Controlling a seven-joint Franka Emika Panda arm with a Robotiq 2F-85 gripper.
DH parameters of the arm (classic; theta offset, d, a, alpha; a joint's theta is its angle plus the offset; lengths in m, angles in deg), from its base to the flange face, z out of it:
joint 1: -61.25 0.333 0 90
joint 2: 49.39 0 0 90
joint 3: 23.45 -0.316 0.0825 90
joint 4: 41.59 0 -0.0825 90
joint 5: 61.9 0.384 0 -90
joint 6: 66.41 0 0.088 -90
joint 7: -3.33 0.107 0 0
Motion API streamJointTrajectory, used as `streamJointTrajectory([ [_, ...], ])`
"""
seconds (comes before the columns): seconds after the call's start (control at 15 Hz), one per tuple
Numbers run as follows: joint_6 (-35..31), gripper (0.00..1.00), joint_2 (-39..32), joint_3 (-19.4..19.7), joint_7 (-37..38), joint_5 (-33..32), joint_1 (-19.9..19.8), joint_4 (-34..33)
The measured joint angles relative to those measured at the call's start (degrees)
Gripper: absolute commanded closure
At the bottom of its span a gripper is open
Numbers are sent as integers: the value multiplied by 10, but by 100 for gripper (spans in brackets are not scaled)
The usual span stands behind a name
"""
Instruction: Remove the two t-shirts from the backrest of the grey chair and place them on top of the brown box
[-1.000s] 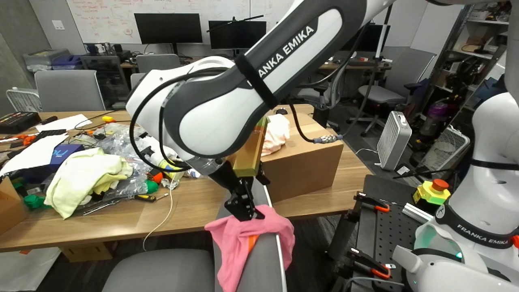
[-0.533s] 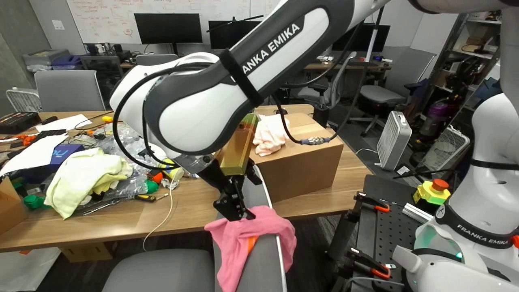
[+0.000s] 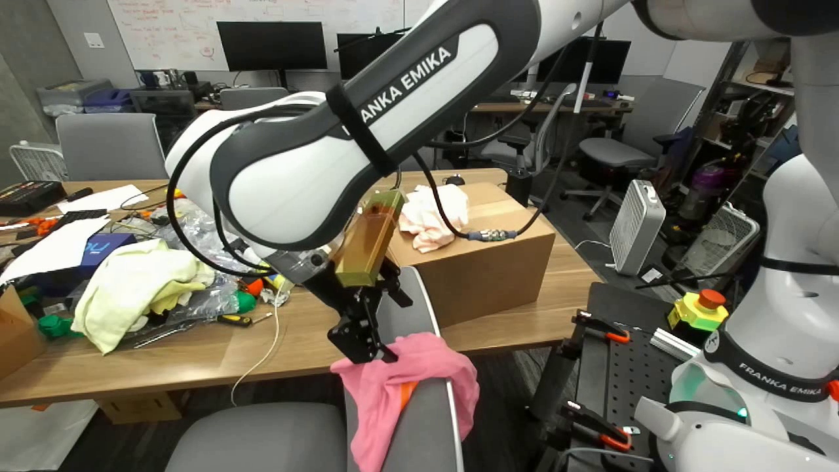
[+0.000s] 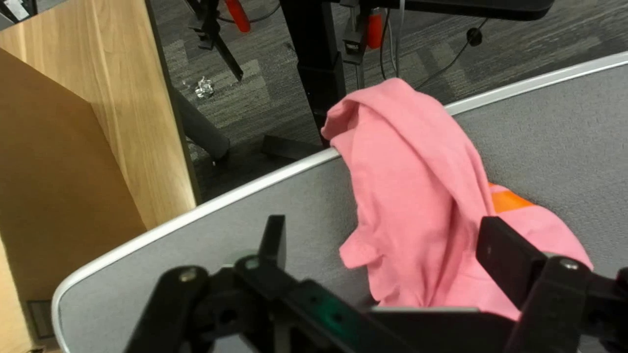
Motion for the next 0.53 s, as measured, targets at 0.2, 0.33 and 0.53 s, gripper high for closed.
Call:
streamJointTrajectory([
  [0.2,5,0,-16,0,-1,20,-2,-11],
  [0.33,9,0,-26,0,-1,32,-3,-18],
  [0.53,12,0,-38,0,-2,42,-4,-29],
])
